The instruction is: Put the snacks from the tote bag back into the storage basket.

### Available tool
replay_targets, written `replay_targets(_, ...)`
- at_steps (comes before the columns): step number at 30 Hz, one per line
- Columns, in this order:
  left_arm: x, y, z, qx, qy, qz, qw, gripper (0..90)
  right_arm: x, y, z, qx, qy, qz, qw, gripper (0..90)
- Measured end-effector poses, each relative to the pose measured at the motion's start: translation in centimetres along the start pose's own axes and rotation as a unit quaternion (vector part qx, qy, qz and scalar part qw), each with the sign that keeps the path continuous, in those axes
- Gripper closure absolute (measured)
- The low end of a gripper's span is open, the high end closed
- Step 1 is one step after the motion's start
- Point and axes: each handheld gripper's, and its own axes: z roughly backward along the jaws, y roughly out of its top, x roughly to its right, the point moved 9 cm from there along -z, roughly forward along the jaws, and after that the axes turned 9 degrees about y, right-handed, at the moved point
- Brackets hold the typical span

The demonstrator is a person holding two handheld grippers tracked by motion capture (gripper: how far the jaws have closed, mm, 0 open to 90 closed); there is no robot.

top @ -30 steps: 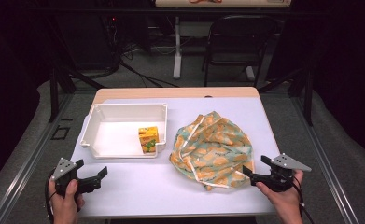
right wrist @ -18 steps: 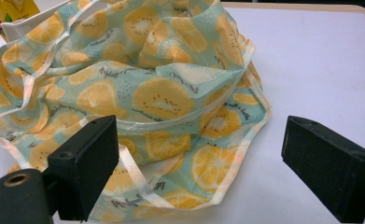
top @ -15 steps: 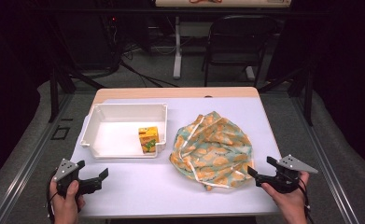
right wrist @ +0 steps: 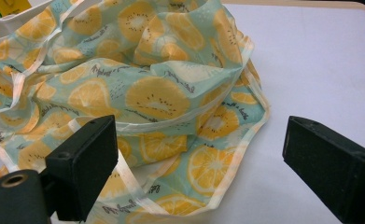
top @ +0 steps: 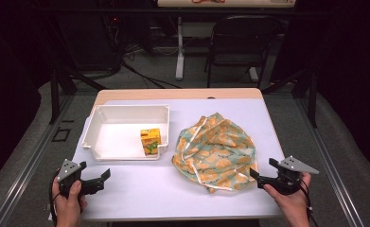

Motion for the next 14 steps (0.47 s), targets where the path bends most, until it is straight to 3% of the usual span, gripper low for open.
replay_targets(14,0.18,-0.02,-0.19,-0.002,0.000,-0.003,1.0000,0.2,-0.02,-0.19,-0.22,-0.007,0.001,0.002,1.0000,9.6)
